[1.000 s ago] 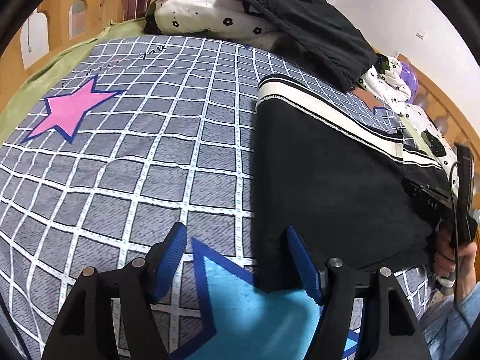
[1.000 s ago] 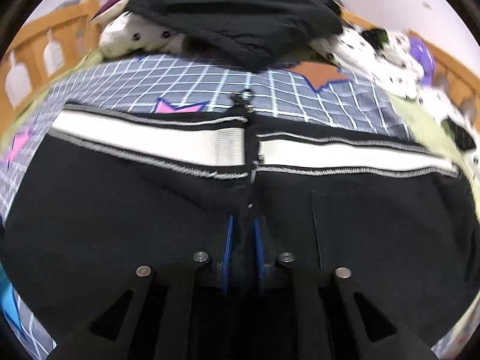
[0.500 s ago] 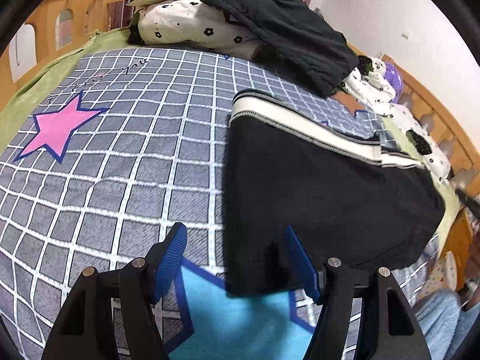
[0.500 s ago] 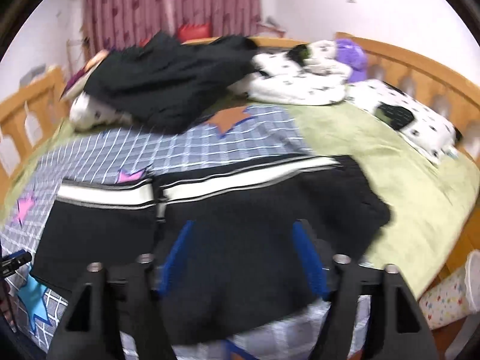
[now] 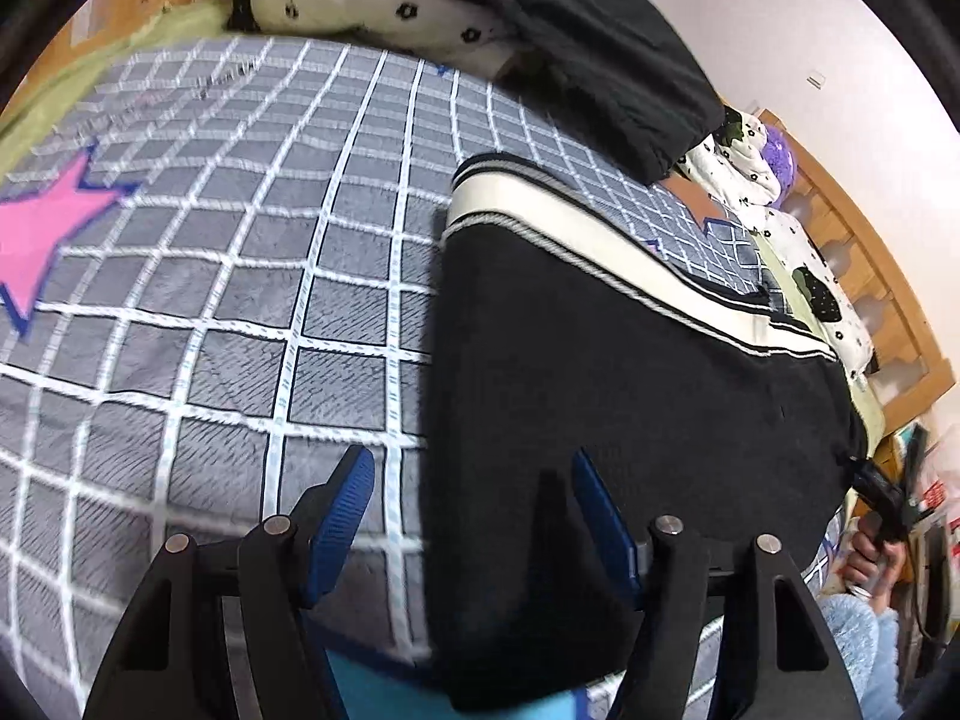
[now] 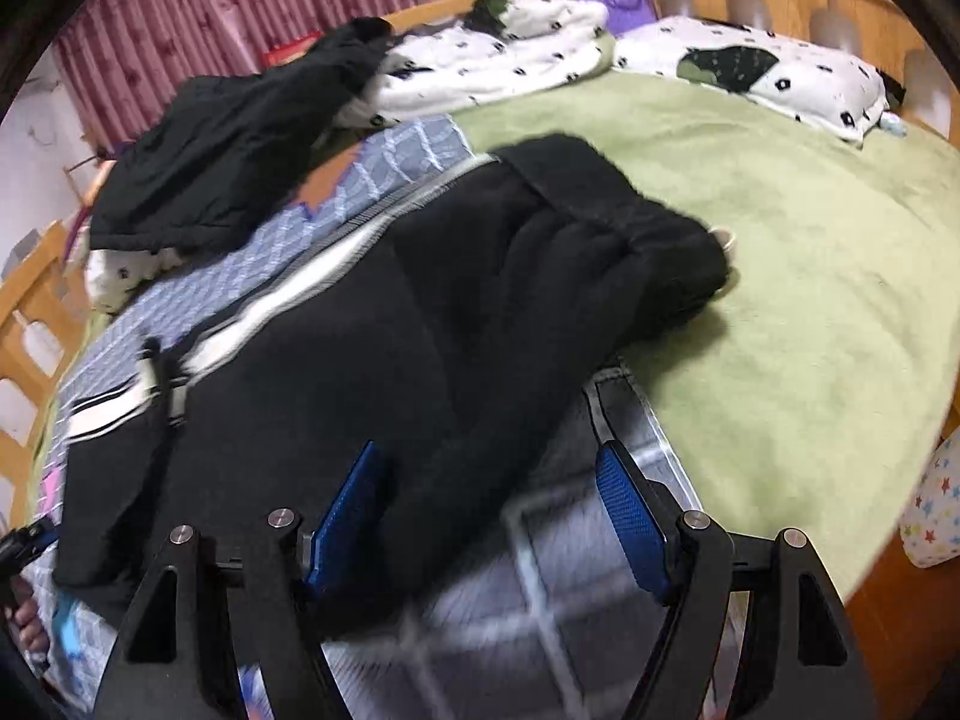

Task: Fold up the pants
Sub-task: 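Lift a pants leg with the right gripper while the left grasps the waistband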

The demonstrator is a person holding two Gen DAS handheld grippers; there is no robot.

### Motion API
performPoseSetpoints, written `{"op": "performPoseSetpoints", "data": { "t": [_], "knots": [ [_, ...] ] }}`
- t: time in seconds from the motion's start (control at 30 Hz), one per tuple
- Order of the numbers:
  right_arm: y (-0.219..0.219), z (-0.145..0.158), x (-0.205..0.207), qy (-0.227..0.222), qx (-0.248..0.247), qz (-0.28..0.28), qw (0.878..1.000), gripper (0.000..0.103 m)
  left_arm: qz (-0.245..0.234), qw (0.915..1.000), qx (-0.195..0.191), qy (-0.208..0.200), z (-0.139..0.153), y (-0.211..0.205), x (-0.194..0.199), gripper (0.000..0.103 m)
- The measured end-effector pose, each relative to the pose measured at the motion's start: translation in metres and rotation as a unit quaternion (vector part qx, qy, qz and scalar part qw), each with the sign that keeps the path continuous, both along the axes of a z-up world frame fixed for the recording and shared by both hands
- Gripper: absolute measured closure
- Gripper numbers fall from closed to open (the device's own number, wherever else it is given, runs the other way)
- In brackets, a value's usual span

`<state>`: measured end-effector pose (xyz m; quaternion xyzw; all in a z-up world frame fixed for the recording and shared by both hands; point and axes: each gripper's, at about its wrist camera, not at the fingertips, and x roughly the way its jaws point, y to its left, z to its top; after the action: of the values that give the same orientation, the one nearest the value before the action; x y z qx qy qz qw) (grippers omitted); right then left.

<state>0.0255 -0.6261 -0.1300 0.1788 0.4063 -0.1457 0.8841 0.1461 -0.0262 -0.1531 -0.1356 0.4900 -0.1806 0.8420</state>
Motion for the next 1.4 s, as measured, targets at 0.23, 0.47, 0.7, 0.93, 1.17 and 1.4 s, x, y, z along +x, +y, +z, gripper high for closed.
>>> {"op": "performPoseSetpoints", "data": {
  "t": [0.23, 0.47, 0.7, 0.93, 1.17, 1.4],
  "knots": [
    [-0.017, -0.003, 0.035, -0.04, 0.011, -0.038, 0.998, 0.044, -0.021, 0.9976, -0.064, 0.011, -0.014, -0.01, 0.035, 0.066],
    [0.024, 0.054, 0.048, -0.071, -0.095, -0.025, 0.993, 0.092, -0.005, 0.9964, -0.083, -0.015, 0.021, -0.02, 0.041, 0.093],
    [0.103, 0.15, 0.071, -0.131, -0.149, 0.008, 0.98, 0.093, -0.012, 0.9902, -0.105, -0.091, 0.102, 0.002, 0.037, 0.093],
    [0.186, 0.189, 0.097, -0.198, -0.09, 0.091, 0.972, 0.093, 0.046, 0.9903, 0.019, -0.13, 0.145, 0.096, 0.021, 0.093],
    [0.234, 0.076, 0.137, -0.034, -0.081, 0.149, 0.985, 0.09, 0.093, 0.99, 0.094, -0.049, 0.065, 0.161, 0.017, 0.092],
    [0.211, 0.022, 0.107, 0.095, -0.045, 0.141, 0.984, 0.077, 0.146, 0.98, 0.134, -0.011, 0.046, 0.167, 0.01, 0.05]
  ]
}}
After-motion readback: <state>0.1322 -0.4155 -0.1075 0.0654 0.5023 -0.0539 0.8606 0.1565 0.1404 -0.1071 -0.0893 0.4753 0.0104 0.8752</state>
